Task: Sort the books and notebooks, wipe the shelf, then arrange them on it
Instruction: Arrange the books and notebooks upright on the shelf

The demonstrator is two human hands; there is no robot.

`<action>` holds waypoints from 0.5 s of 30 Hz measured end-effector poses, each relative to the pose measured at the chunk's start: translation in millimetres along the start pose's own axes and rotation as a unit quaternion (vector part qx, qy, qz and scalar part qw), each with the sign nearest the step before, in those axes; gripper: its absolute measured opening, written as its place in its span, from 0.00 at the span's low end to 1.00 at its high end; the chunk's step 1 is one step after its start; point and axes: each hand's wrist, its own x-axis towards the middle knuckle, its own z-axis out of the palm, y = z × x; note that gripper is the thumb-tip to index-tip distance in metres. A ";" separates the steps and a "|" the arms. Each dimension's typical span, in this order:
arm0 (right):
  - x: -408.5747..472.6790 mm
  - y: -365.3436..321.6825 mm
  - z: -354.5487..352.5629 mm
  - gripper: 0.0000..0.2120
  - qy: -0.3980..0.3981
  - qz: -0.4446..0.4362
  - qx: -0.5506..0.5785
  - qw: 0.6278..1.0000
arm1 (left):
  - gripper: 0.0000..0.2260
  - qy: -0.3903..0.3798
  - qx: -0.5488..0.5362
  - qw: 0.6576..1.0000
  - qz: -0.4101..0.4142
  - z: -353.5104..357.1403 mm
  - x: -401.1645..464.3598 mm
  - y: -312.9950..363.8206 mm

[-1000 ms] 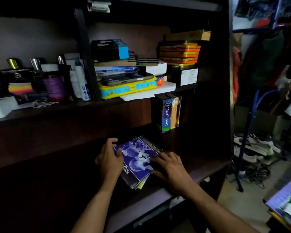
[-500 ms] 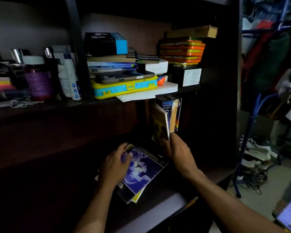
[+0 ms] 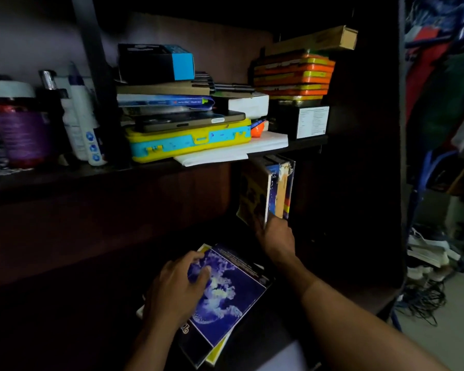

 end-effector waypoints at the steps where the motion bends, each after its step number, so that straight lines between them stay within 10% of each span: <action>1: 2.1 2.4 -0.4 0.19 0.007 0.007 0.007 1.000 | 0.14 0.003 0.002 1.000 0.003 0.7 0.5 0.8; 15: 4.2 8.2 -3.6 0.17 0.056 0.026 0.108 0.992 | 0.12 -0.007 0.007 1.000 -0.003 -6.9 -6.1 15.0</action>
